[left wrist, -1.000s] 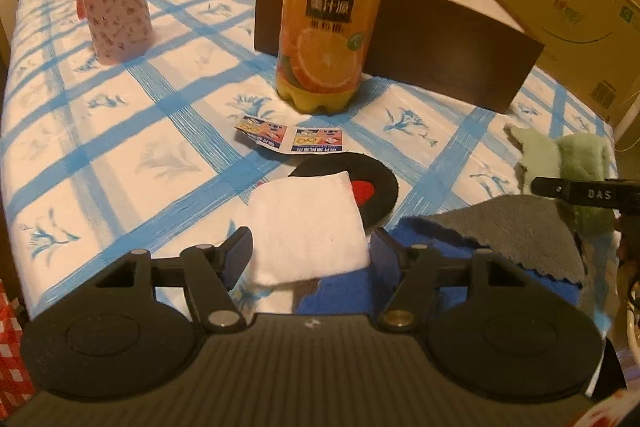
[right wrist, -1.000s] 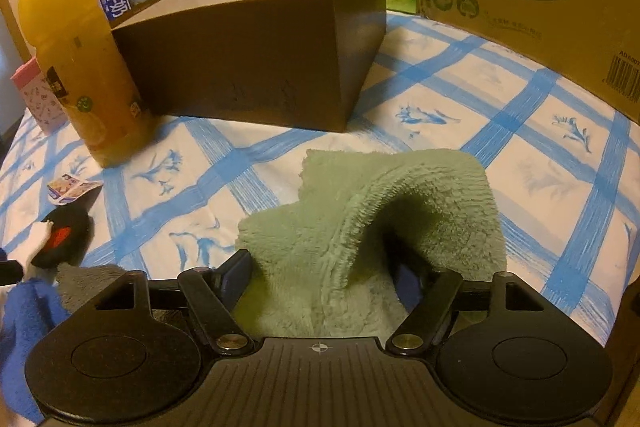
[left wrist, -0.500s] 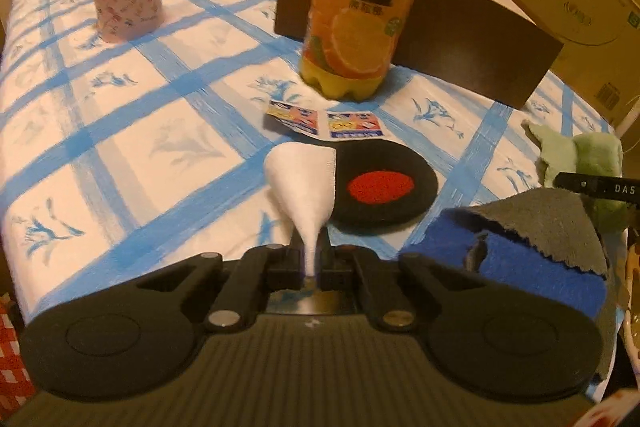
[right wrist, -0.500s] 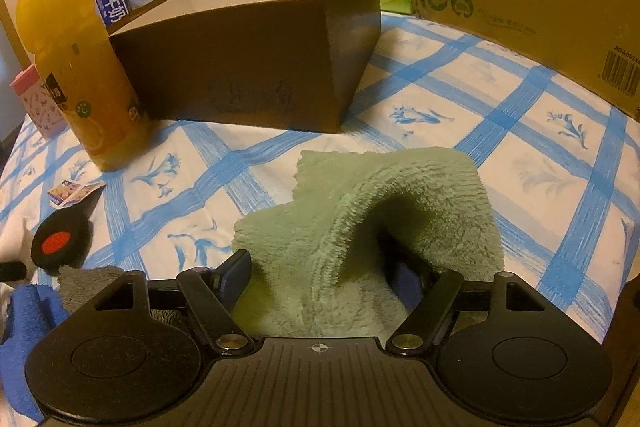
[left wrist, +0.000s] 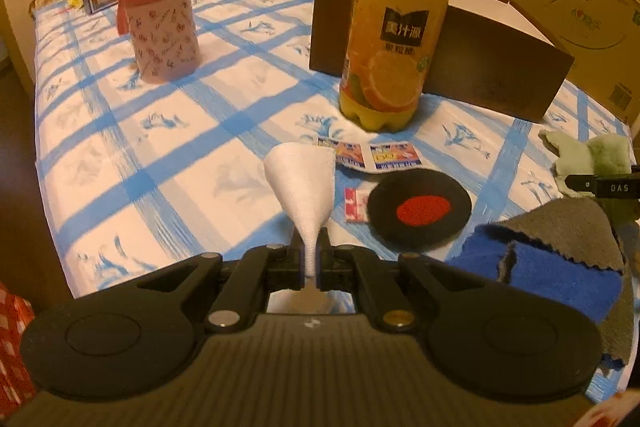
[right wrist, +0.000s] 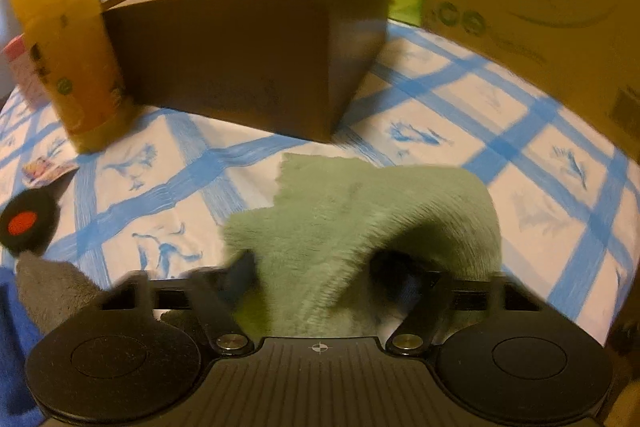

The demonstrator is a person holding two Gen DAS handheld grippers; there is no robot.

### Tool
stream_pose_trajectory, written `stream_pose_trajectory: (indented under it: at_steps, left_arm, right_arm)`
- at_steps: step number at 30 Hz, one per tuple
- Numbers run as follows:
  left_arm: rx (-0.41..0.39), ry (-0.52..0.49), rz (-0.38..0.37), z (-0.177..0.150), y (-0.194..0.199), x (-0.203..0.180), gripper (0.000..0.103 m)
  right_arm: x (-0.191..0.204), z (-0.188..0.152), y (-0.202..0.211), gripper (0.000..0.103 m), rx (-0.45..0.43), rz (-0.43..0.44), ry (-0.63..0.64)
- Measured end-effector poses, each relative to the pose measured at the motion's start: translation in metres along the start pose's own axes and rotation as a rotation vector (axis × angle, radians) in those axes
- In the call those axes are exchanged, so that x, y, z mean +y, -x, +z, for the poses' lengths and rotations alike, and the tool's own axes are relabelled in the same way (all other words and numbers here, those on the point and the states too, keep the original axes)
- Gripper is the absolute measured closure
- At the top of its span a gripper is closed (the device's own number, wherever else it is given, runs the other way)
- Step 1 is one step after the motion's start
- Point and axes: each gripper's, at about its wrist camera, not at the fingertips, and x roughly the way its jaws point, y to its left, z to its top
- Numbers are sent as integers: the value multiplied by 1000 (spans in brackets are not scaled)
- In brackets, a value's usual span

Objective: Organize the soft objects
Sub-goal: 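Carry both cloths over the brown box and open the left gripper to drop the white cloth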

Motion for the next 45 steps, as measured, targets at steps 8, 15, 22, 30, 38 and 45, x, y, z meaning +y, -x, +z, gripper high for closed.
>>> stream_pose_trajectory:
  at_steps: [8, 15, 22, 30, 38, 45]
  left_arm:
    - [-61, -118, 2, 31, 5, -2, 99]
    - [-147, -235, -8, 82, 14, 5, 99]
    - [-216, -301, -67, 152, 11, 15, 99]
    - [-248, -340, -183, 231, -28, 14, 99]
    - [-233, -355, -294, 294, -96, 7, 99]
    - [-143, -409, -381, 317, -156, -22, 95]
  right_arm:
    - [17, 24, 46, 92, -136, 13, 211]
    - [36, 83, 107, 92, -265, 95, 311]
    - [59, 156, 118, 92, -342, 158, 352]
    - [81, 232, 57, 92, -341, 233, 321]
    - [85, 285, -30, 92, -258, 249, 254]
    - [77, 295, -83, 92, -158, 245, 219]
